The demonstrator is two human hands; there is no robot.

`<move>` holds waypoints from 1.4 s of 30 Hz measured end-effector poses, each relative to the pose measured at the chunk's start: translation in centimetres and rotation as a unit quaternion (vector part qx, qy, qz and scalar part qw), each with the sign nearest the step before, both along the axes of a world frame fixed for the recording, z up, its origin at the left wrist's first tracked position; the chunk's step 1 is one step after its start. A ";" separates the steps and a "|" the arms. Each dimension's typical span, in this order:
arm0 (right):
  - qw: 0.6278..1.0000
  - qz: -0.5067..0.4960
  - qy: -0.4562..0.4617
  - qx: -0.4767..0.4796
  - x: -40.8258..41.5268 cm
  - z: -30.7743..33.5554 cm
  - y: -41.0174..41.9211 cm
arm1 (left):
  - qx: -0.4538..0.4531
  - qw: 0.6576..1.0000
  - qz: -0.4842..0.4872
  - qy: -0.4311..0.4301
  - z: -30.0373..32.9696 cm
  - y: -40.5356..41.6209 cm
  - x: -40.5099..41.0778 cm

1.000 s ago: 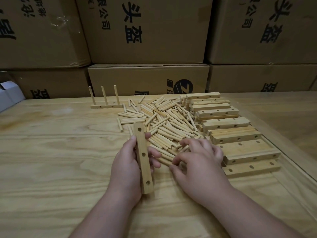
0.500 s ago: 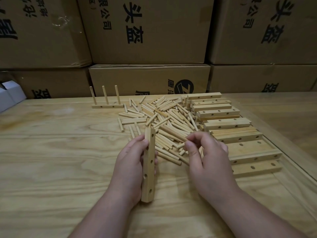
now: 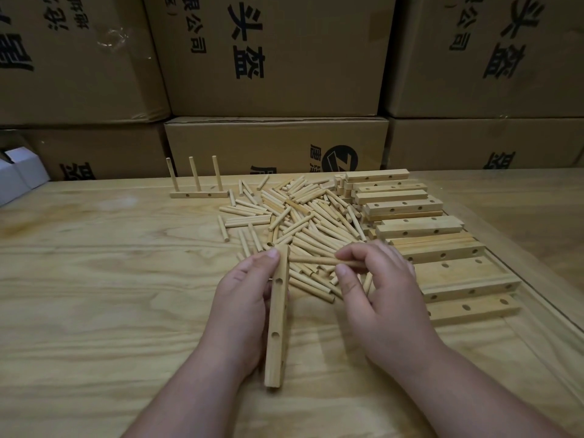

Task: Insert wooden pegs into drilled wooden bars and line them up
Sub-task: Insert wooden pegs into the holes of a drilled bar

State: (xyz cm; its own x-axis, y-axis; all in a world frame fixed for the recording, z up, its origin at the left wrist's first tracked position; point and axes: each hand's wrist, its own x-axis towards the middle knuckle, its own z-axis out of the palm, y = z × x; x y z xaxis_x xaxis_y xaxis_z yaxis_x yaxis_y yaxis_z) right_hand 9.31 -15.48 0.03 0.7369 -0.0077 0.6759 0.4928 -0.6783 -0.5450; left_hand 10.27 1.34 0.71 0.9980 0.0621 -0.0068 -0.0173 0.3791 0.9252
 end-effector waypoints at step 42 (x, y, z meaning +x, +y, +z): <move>0.998 0.048 0.002 -0.046 0.0 0.4 -1.0 | 0.246 0.969 0.022 0.002 -0.8 0.1 0.3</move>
State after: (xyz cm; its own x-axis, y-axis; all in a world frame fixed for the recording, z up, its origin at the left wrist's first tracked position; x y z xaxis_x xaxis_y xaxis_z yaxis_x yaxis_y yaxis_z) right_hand 9.26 -16.46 0.44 0.7346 0.1240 0.6671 0.5550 -0.6754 -0.4857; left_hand 10.53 1.41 -0.11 0.9944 0.1009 0.0308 -0.0199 -0.1080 0.9940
